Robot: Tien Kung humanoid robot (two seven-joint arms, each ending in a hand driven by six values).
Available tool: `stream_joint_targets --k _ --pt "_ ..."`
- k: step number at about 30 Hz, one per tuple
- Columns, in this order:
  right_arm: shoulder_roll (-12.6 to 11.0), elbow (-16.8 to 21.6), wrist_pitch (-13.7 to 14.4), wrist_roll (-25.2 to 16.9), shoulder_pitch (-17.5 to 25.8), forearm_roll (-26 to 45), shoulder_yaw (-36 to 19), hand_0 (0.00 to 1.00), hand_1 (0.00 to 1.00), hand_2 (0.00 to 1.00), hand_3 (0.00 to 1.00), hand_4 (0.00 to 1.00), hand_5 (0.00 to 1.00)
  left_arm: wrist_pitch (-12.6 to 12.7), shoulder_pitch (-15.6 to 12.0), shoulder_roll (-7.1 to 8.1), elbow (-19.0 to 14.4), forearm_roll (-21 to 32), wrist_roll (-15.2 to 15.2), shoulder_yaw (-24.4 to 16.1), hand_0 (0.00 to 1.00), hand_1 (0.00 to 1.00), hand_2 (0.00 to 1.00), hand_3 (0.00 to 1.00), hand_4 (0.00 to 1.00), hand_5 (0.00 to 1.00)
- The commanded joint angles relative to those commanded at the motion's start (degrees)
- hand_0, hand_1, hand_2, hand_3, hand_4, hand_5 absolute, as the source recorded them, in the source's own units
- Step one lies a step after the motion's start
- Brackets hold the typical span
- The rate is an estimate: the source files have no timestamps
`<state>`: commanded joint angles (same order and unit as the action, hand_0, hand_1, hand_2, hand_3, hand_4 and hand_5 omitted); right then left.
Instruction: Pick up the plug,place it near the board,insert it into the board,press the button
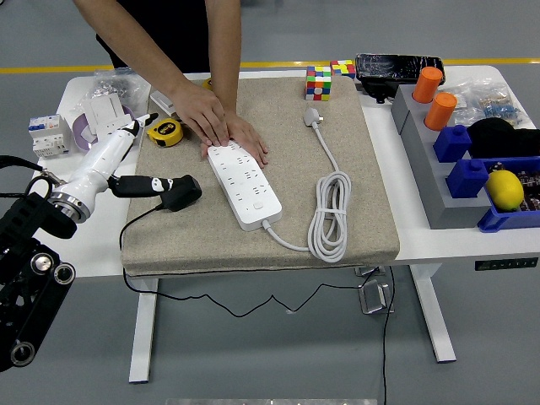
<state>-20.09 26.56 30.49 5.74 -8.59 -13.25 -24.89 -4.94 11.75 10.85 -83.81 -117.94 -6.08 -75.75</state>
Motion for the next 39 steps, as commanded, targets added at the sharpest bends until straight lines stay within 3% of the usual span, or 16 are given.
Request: stream_joint_targets --k 6,7,16,18,19,23,30,31,33,39 --pt "0.1 0.0 -0.2 0.1 0.0 0.0 0.2 0.969 0.92 0.856 0.861 0.998 0.823 0.2 0.3 -0.39 2.9 -0.3 -0.4 3.0 0.874 0.9 0.891 0.923 0.998 0.448" --pt "0.1 0.0 -0.2 0.1 0.0 0.0 0.2 0.971 0.92 0.855 0.859 0.998 0.825 0.6 0.5 -0.48 3.7 -0.5 -0.4 3.5 0.875 0.911 0.911 0.943 0.998 0.506" --pt "0.1 0.0 -0.3 0.1 0.1 0.2 0.4 0.967 0.919 0.854 0.858 0.998 0.826 5.5 4.9 -2.42 13.0 -5.1 0.8 5.4 0.844 0.892 0.892 0.924 0.998 0.536" --pt "0.1 0.0 -0.3 0.1 0.0 0.2 0.5 0.967 0.919 0.854 0.858 0.998 0.826 5.1 5.5 -2.67 14.1 -5.4 0.9 5.6 0.844 0.892 0.892 0.924 0.998 0.536" --pt "0.1 0.0 -0.3 0.1 0.0 0.2 0.4 0.967 0.918 0.853 0.858 0.998 0.827 4.7 5.7 -2.74 14.5 -5.3 0.8 5.9 0.859 0.945 0.933 0.937 0.998 0.574" --pt "0.1 -0.1 -0.4 0.1 0.1 0.4 0.6 0.967 0.918 0.853 0.858 0.998 0.827 2.4 7.4 -3.17 17.2 -5.4 0.3 7.0 0.859 0.945 0.933 0.937 0.998 0.574" --pt "0.3 0.0 -0.5 0.2 0.0 0.3 0.4 0.967 0.918 0.852 0.858 0.998 0.831 5.9 9.9 -3.76 22.6 -6.0 1.9 7.9 0.872 0.958 0.949 0.946 0.998 0.577" --pt "0.3 0.0 -0.5 0.1 0.0 0.3 0.4 0.966 0.917 0.851 0.857 0.998 0.834 6.6 10.3 -3.88 23.5 -6.4 2.2 7.7 0.864 0.925 0.898 0.924 0.998 0.564" --pt "0.2 -0.1 -0.5 0.1 0.0 0.4 0.3 0.966 0.917 0.851 0.857 0.998 0.834 7.4 10.6 -3.98 24.4 -7.0 2.5 7.5 0.864 0.925 0.898 0.924 0.998 0.564" --pt "0.3 -0.2 -0.5 0.1 0.2 0.7 0.4 0.966 0.916 0.851 0.854 0.998 0.84 6.6 10.8 -4.19 25.9 -8.5 2.2 7.2 0.867 0.916 0.853 0.869 0.998 0.562"
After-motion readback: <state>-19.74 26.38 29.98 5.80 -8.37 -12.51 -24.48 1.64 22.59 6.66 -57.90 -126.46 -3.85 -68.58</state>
